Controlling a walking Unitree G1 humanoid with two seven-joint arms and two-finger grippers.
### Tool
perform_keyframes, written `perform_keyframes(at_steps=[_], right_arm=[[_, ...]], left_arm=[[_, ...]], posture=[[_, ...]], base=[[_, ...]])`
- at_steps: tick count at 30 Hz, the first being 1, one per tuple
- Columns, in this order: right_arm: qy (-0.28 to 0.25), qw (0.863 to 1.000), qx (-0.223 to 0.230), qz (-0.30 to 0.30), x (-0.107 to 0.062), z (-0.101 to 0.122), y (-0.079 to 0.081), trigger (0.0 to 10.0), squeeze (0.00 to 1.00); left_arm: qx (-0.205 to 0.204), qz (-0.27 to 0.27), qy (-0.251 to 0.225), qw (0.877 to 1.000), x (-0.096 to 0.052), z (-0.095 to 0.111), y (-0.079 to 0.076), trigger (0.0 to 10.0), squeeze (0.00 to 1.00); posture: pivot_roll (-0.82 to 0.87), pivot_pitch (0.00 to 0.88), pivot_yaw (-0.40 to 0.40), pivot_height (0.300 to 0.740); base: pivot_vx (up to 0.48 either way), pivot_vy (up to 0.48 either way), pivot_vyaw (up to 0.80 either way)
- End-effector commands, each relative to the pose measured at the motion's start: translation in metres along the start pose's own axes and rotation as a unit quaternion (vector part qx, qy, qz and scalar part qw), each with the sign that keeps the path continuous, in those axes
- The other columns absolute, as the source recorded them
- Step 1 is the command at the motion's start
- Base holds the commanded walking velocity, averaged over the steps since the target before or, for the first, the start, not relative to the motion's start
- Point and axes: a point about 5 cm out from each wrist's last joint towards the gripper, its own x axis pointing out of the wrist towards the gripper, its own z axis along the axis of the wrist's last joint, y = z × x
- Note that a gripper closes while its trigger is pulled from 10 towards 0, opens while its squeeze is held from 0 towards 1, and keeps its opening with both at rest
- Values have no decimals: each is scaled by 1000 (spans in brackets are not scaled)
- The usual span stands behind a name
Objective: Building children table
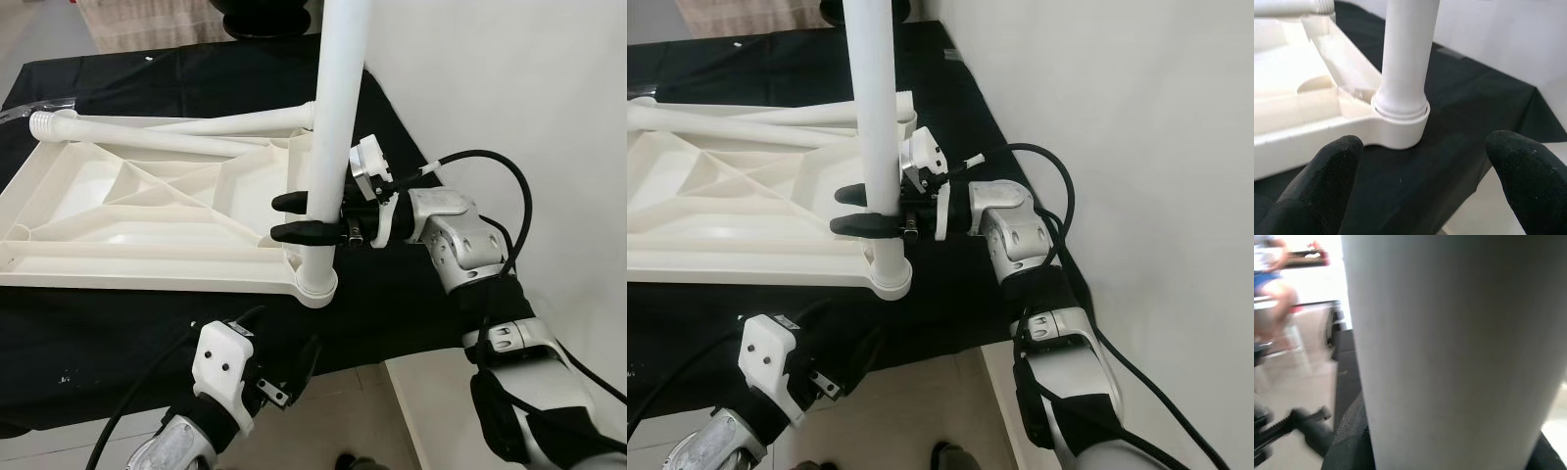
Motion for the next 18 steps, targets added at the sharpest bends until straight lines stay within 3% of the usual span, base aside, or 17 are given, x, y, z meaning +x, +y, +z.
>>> perform_keyframes(at_steps=[1, 2, 3, 4, 7, 9, 12, 15, 16, 17, 18], right_arm=[[77, 953, 26, -291, -4, -39, 1, 0, 0], [97, 909, 25, -405, -10, -47, 2, 0, 0], [109, 874, 23, -474, -15, -52, 3, 0, 0], [116, 866, 33, -486, -15, -59, 19, 0, 0], [115, 878, 45, -462, -6, -63, 44, 0, 0], [109, 885, 50, -450, 4, -63, 51, 0, 0], [97, 897, 51, -429, 18, -60, 48, 0, 0], [92, 901, 49, -422, 22, -58, 44, 0, 0], [91, 900, 47, -423, 22, -55, 39, 1804, 0], [96, 893, 41, -439, 22, -52, 37, 9608, 0], [96, 893, 41, -439, 22, -52, 37, 9608, 0]], left_arm=[[-12, -3, 9, 1000, -1, -5, 0, 10000, 0], [-12, -3, 9, 1000, -1, -5, 1, 10000, 0], [-12, -3, 9, 1000, -1, -5, 2, 10000, 0], [-13, -5, 9, 1000, 0, -4, 3, 10000, 0], [-13, -9, 10, 1000, 1, -5, 4, 10000, 0], [-14, -11, 11, 1000, 2, -5, 5, 10000, 0], [-13, -12, 11, 1000, 4, -6, 6, 10000, 0], [-13, -12, 11, 1000, 5, -7, 7, 10000, 0], [-12, -10, 9, 1000, 6, -7, 7, 10000, 0], [-11, -7, 7, 1000, 6, -7, 8, 10000, 0], [-11, -7, 7, 1000, 6, -7, 8, 10000, 0]], posture=[[0, 226, -47, 740], [-6, 227, -44, 740], [-6, 227, -44, 740], [-3, 225, -37, 740], [-2, 222, -28, 740], [-18, 207, -19, 740], [-10, 197, -24, 740], [-8, 193, -27, 740], [-4, 187, -32, 740], [-3, 187, -34, 740], [-3, 187, -34, 740]], base=[[0, 0, 0], [0, 0, 0], [0, 0, 0], [0, 0, 0], [0, 0, 0], [0, 0, 0], [0, 0, 0], [0, 0, 0], [0, 0, 0], [0, 0, 0], [0, 0, 0]])
